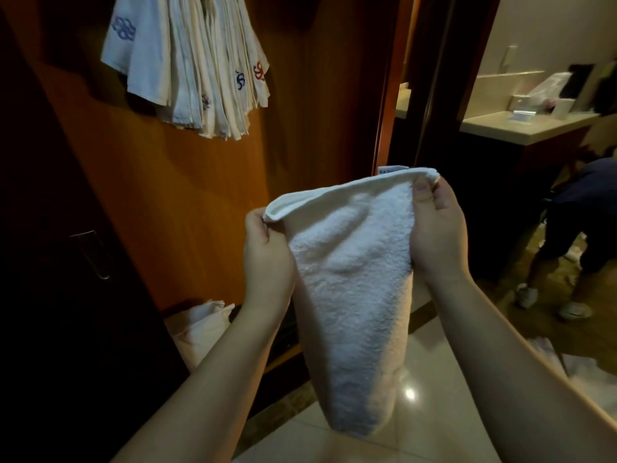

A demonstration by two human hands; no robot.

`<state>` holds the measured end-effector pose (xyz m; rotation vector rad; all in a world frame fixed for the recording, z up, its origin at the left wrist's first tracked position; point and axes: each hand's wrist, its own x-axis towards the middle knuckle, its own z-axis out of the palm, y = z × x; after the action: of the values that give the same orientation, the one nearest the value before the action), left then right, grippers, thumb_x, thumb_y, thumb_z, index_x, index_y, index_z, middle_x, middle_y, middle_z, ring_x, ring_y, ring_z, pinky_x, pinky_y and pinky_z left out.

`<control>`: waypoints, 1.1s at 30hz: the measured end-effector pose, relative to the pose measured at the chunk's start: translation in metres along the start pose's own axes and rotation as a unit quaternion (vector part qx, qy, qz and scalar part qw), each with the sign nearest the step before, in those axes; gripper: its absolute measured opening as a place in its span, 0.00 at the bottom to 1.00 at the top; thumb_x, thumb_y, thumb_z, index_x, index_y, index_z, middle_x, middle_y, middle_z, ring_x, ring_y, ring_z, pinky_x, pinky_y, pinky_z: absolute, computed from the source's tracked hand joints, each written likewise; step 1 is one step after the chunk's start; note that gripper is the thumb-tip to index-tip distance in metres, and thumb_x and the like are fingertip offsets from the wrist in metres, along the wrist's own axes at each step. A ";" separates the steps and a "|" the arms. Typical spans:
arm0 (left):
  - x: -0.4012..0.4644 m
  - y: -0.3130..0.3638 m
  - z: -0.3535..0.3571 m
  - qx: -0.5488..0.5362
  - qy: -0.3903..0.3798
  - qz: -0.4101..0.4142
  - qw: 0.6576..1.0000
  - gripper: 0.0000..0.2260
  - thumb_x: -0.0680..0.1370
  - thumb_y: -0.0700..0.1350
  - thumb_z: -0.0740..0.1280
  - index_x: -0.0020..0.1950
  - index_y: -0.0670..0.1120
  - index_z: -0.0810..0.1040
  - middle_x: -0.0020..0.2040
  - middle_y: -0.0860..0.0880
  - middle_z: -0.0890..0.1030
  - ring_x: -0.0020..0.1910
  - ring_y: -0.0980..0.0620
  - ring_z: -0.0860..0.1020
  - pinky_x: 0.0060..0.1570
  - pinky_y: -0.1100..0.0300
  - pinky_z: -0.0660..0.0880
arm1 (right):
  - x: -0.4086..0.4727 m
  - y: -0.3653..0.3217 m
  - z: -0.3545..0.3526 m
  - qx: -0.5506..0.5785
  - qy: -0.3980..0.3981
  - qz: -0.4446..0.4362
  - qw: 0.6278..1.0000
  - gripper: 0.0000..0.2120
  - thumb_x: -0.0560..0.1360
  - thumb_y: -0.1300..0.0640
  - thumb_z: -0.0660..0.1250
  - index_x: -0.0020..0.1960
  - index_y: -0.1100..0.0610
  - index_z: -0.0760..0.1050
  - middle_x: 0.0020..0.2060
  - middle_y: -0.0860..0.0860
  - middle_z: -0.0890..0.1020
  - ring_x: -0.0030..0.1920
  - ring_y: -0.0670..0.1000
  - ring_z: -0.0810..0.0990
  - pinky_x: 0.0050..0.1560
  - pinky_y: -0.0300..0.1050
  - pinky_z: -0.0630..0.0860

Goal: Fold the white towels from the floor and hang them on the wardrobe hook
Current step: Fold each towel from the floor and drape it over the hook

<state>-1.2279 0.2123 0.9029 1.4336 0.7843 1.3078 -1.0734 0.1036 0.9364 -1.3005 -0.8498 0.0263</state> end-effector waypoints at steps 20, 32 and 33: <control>0.011 -0.018 -0.045 0.133 0.073 0.067 0.986 0.19 0.85 0.58 0.54 0.45 0.47 0.73 0.37 0.48 0.74 0.33 0.57 0.72 0.33 0.62 0.68 | -0.007 0.012 0.032 -0.001 -0.056 0.002 0.998 0.17 0.84 0.39 0.56 0.57 0.41 0.83 0.47 0.45 0.85 0.45 0.46 0.82 0.45 0.49 0.77; 0.012 -0.009 -0.056 0.095 0.091 0.142 0.981 0.23 0.81 0.64 0.57 0.31 0.53 0.63 0.25 0.57 0.66 0.25 0.58 0.64 0.25 0.68 0.59 | -0.018 0.012 0.034 0.017 -0.037 0.018 0.999 0.15 0.83 0.39 0.57 0.56 0.37 0.82 0.48 0.43 0.86 0.47 0.45 0.84 0.47 0.52 0.81; 0.012 -0.007 -0.057 0.089 0.089 0.147 0.981 0.24 0.81 0.64 0.58 0.30 0.53 0.63 0.24 0.56 0.65 0.25 0.58 0.62 0.25 0.67 0.57 | -0.019 0.012 0.033 0.017 -0.037 0.016 0.999 0.15 0.83 0.39 0.57 0.56 0.38 0.82 0.48 0.44 0.86 0.47 0.45 0.84 0.45 0.50 0.81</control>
<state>-1.2794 0.2394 0.8949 1.6382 0.8468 1.6429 -1.1002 0.1258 0.9163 -1.2888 -0.8882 0.1151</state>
